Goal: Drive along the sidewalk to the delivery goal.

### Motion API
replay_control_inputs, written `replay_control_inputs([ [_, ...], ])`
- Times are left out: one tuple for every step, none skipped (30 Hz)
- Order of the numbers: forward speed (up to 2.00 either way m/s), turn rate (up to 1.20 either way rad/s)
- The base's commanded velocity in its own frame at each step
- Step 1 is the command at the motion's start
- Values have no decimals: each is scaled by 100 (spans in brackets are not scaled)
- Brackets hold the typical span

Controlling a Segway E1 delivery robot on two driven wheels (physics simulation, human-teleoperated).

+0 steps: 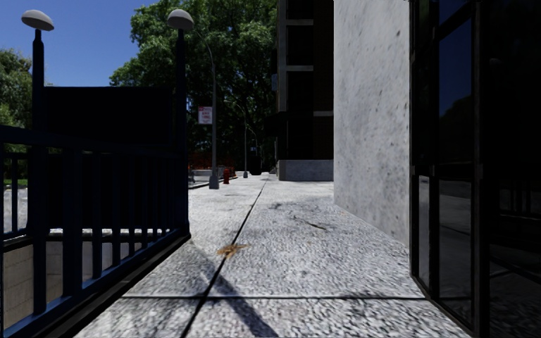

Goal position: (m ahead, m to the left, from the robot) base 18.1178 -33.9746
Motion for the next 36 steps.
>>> replay_control_inputs([
  [200,0],
  [200,0],
  [200,0],
  [200,0],
  [200,0],
  [200,0],
  [200,0],
  [200,0],
  [200,0],
  [200,0],
  [200,0],
  [200,0],
  [200,0],
  [200,0],
  [200,0],
  [200,0],
  [200,0],
  [200,0],
  [200,0],
  [200,0],
  [200,0],
  [200,0],
  [200,0],
  [200,0],
  [200,0],
  [200,0],
  [200,0],
  [200,0],
  [200,0],
  [200,0],
  [200,0],
  [200,0],
  [200,0],
  [200,0],
  [200,0],
  [200,0],
])
